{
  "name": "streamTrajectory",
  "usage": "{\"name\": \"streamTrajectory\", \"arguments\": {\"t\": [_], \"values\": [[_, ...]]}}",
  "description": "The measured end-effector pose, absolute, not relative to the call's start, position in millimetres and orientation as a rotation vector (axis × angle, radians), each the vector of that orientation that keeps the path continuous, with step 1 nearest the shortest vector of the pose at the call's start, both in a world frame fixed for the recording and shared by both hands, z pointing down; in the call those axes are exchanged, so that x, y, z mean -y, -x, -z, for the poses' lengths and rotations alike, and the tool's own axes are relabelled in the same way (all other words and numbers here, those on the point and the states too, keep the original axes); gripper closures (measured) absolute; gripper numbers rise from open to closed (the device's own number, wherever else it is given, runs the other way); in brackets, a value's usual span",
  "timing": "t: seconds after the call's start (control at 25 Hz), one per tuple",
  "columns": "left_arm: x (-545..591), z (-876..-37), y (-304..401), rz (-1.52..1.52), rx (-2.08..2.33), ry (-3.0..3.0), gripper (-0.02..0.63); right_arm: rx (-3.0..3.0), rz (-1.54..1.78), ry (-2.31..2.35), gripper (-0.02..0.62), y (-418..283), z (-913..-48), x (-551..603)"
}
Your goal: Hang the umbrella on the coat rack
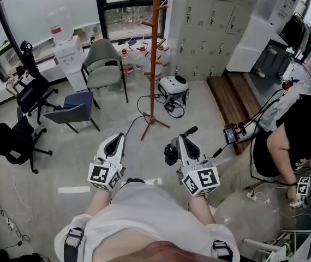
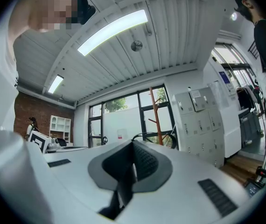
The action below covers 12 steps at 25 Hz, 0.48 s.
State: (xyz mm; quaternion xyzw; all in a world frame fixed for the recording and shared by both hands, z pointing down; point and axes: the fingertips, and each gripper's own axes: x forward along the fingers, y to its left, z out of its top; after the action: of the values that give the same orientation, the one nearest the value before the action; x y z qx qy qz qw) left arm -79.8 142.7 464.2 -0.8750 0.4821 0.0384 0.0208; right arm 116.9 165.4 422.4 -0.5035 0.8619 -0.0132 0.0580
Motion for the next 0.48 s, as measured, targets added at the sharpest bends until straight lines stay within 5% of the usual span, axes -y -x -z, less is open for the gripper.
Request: {"name": "streamTrajectory", "arguments": {"t": [0.48], "values": [[-106.9, -471.0, 78.5, -0.091, -1.476, 2.742, 0.595, -2.606, 0.060, 1.527, 0.588, -115.7, -427.8, -134.3]]}}
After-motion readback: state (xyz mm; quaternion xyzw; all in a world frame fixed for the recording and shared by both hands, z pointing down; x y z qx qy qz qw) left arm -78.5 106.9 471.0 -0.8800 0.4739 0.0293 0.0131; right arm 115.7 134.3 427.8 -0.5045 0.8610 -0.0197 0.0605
